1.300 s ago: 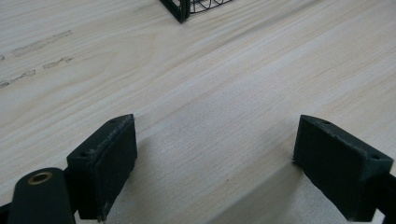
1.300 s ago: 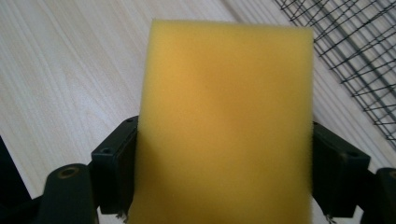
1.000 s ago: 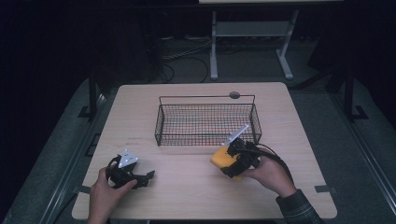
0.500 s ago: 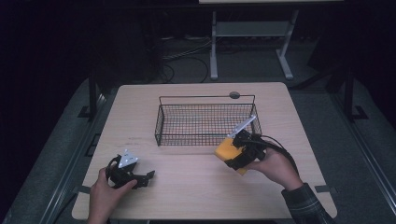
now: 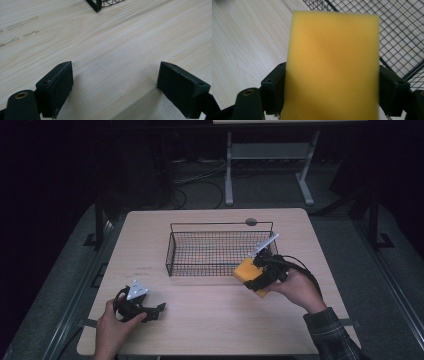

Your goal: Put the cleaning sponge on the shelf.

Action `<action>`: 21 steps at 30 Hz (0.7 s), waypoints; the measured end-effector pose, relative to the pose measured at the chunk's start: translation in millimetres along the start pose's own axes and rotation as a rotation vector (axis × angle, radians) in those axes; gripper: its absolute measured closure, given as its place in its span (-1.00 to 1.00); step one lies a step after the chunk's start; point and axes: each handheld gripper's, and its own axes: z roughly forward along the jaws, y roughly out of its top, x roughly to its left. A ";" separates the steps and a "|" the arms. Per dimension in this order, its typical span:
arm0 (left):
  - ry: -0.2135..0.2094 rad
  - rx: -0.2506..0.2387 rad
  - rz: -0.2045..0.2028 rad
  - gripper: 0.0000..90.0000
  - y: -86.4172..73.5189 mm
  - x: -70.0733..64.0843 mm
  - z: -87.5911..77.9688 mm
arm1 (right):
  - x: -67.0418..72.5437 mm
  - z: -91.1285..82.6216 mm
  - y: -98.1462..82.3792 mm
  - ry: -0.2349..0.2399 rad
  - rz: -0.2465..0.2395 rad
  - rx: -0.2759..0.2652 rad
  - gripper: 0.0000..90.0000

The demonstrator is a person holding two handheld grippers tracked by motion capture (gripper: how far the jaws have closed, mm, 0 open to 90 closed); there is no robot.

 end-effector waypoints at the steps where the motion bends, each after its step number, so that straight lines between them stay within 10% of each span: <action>1: -0.001 -0.001 0.000 -0.72 0.0 0.0 0.1 | -1.1 -0.1 0.8 -0.003 0.004 0.000 -0.51; 21: -0.001 0.001 0.003 -0.72 0.0 0.2 0.0 | -32.6 4.8 21.7 -0.044 0.049 -0.001 -0.51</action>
